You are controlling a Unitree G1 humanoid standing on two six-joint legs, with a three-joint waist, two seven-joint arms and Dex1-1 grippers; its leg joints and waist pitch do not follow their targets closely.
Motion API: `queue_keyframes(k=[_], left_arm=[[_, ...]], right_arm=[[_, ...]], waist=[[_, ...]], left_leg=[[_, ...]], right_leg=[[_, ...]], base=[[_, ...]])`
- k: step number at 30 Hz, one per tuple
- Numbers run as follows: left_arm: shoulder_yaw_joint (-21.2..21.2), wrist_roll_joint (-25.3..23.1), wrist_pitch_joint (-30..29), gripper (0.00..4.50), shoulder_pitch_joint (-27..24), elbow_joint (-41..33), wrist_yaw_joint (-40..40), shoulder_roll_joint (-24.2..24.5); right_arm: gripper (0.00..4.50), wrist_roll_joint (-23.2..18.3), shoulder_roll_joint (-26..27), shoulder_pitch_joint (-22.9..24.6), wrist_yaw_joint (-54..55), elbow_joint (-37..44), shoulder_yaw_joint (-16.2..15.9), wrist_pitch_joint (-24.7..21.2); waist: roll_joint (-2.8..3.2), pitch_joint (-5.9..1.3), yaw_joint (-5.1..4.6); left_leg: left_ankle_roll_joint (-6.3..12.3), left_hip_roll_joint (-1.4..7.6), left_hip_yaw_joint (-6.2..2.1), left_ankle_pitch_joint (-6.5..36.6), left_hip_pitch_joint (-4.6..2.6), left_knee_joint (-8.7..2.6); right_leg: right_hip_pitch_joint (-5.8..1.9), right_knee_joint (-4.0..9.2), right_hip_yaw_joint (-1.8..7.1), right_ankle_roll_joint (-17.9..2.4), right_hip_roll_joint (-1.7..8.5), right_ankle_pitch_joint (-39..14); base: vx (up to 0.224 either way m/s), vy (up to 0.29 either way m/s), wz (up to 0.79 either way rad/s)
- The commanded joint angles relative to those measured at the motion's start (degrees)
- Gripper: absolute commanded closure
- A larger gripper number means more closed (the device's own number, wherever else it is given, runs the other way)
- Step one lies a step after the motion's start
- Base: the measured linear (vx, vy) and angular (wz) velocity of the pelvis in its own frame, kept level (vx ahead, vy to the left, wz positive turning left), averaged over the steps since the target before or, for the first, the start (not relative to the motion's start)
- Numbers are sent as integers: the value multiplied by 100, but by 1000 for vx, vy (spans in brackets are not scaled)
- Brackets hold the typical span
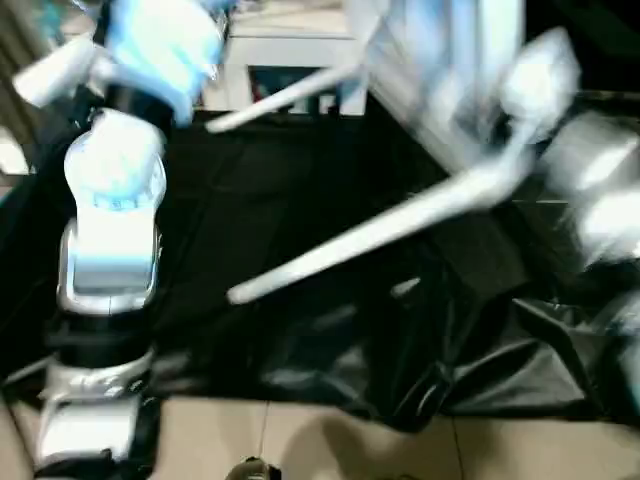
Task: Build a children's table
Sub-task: Flip table
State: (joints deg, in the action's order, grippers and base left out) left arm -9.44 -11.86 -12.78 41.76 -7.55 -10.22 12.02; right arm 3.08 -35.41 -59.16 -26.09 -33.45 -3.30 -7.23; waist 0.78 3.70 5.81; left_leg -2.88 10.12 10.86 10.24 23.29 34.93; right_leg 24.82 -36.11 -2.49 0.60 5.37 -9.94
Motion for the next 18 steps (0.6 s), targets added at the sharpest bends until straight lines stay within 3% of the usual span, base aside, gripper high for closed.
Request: queue_keyframes(k=[1, 2, 3, 4, 5, 6, 7, 8, 9, 10, 11, 12, 13, 14, 15, 16, 18], left_arm=[[-624, 740, -297, 125, 126, 93, 532, -273], [-687, 823, -399, 133, 72, 151, 530, -347], [-700, 850, -489, 137, 24, 178, 494, -391], [-726, 860, -620, 141, -46, 214, 424, -474], [-736, 876, -643, 142, -62, 220, 416, -500], [-761, 931, -775, 144, -133, 230, 377, -596], [-772, 957, -856, 144, -158, 227, 356, -636], [-748, 928, -924, 154, -215, 211, 348, -673], [-694, 896, -1054, 156, -280, 200, 322, -689], [-694, 896, -1054, 157, -280, 200, 322, -689], [-622, 857, -1187, 158, -400, 198, 322, -718], [-589, 902, -1326, 162, -482, 203, 339, -717], [-572, 924, -1390, 166, -572, 207, 368, -715], [-556, 898, -1443, 170, -681, 204, 412, -709], [-547, 917, -1524, 173, -777, 187, 412, -702], [-547, 917, -1524, 174, -777, 187, 412, -702], [-577, 926, -1609, 182, -928, 146, 424, -721]], right_arm=[[269, 224, -148, -239, -457, -93, -260, 306], [272, 287, -207, -412, -474, -188, -293, 360], [275, 335, -239, -510, -465, -247, -317, 398], [277, 427, -287, -661, -434, -364, -370, 471], [278, 463, -299, -696, -414, -398, -390, 497], [278, 593, -327, -834, -326, -541, -464, 597], [278, 644, -337, -910, -299, -635, -501, 654], [278, 666, -312, -1019, -277, -777, -519, 714], [278, 663, -264, -1116, -291, -915, -524, 776], [278, 663, -264, -1116, -291, -915, -524, 776], [278, 701, -182, -1239, -342, -1076, -584, 874], [278, 766, -130, -1319, -383, -1163, -634, 965], [278, 827, -81, -1402, -412, -1231, -683, 1050], [278, 889, -33, -1515, -426, -1308, -735, 1137], [278, 941, 13, -1655, -444, -1429, -774, 1245], [278, 941, 13, -1655, -444, -1429, -774, 1245], [278, 1013, 89, -1955, -453, -1687, -831, 1406]], waist=[[-189, -366, -78], [-154, -355, -142], [-146, -356, -180], [-69, -349, -249], [-54, -332, -295], [48, -274, -342], [48, -274, -342], [35, -237, -213], [-102, -219, -78], [-380, -262, -235], [-474, -205, -290], [-407, -230, -288], [-291, -264, -239], [-243, -295, -338], [-133, -343, -370], [-122, -307, -494], [-102, -269, -527]], left_leg=[[67, 79, -66, 1935, -268, -180], [11, 98, -115, 2155, -219, -207], [-15, 131, -155, 2299, -214, -235], [-58, 214, -253, 2691, -160, -320], [-72, 261, -294, 2935, -127, -380], [-206, 472, -383, 4086, -151, -667], [-206, 472, -383, 4086, -151, -667], [-278, 651, -265, 4743, 10, -1049], [-317, 510, -9, 4521, -70, -967], [-337, 243, 21, 3942, -375, -344], [-211, -41, -54, 2237, -704, 744], [-59, 33, -262, 1307, -90, 446], [-120, 104, -290, 1388, -56, 190], [-205, 184, -338, 2149, -109, -86], [-207, 230, -382, 2483, -191, -148], [-159, 295, -429, 2954, -124, -270], [-69, 288, -375, 3429, -246, -306]], right_leg=[[-69, 786, -5, -227, 168, -3938], [-95, 802, -76, -182, 149, -3952], [-111, 806, -115, -181, 154, -3889], [-201, 767, -207, -200, 159, -3607], [-252, 754, -256, -211, 150, -3407], [-375, 529, -343, -363, 76, -2622], [-375, 529, -343, -363, 76, -2622], [-560, -243, -242, -591, 46, -1367], [-398, -215, -36, -509, 49, -2344], [-5, 419, 51, -234, 196, -3815], [468, 1201, 25, 143, 688, -6341], [-249, 908, 81, 89, 884, -5975], [-341, 791, -58, 2, 725, -5426], [-203, 583, -234, -197, 334, -4060], [-196, 509, -246, -403, 268, -3376], [-283, 468, -262, -718, 228, -2415], [-245, 554, -260, -864, 245, -2366]], base=[[-84, -1, 4], [-71, 14, -4], [-71, 14, -4], [-54, 48, -15], [-38, 62, -16], [-38, 62, -16], [-53, 48, -8], [-94, 8, 4], [-94, 8, 4], [-25, -51, 11], [0, 0, 0], [0, 0, 0], [38, 32, -25], [0, 0, 0], [0, 0, 0], [0, 0, 0], [0, 0, 0]])
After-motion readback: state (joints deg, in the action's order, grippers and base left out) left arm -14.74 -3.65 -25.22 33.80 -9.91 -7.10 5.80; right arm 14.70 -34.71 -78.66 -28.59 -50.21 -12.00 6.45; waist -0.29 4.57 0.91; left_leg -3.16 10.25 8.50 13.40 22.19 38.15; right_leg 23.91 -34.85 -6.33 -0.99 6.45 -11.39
